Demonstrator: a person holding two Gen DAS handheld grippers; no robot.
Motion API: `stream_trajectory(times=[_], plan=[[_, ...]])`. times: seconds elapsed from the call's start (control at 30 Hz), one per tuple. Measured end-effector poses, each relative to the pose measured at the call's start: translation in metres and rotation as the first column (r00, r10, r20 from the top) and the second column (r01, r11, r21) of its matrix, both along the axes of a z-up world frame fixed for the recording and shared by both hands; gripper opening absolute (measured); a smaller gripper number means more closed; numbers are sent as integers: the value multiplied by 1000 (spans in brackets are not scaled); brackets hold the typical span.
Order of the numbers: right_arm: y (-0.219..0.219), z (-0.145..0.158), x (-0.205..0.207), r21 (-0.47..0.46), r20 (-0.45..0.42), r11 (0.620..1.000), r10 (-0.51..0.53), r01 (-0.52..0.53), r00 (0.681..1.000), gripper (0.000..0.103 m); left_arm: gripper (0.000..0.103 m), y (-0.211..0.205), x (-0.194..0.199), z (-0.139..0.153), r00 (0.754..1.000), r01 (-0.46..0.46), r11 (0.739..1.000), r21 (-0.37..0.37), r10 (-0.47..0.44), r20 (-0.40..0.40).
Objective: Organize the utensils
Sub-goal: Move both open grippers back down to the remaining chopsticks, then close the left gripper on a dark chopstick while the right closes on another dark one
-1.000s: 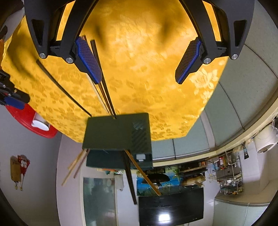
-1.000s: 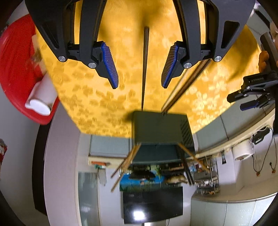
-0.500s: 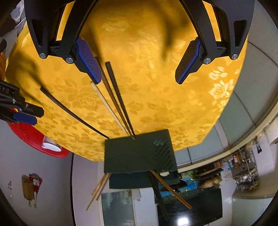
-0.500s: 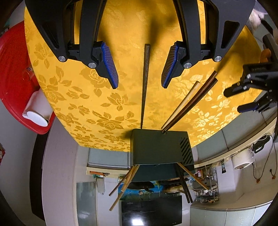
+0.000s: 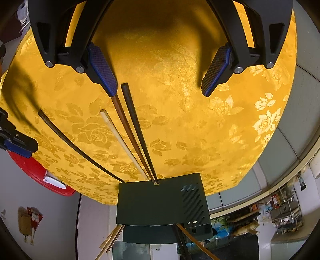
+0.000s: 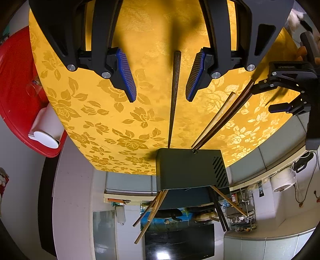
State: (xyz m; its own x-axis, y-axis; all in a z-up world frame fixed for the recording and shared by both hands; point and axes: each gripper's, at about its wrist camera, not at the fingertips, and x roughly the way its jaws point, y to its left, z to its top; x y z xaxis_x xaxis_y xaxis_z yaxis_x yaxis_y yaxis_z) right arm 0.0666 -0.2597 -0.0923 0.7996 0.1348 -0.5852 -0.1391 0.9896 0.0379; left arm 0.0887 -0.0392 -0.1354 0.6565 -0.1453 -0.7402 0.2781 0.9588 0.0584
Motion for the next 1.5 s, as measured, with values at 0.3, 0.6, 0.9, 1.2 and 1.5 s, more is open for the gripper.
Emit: stream_trajectory(times=[0.3,0.6,0.9,1.2,1.5], plan=[[0,-2,-1,-5,-7,1000,-2,2,1000,50,83,4,3,-2,999,-44,999,7,44,-23],[5,-21,-7,-44,-60,999,14,-17,998,50,77,14,3,0,998,-53,998,-17,52,-33],[20,-38,-13,-78,-85,995,57,-63,995,44,64,10,-2,0,1000,-12,999,-40,11,-19],[22,-40,-9,-48,-62,994,93,-96,994,25,59,5,-4,-1,1000,27,997,-71,-27,1],[20,-40,-7,-20,-67,996,91,-92,994,23,36,2,-4,-1,999,40,996,-80,-38,21]])
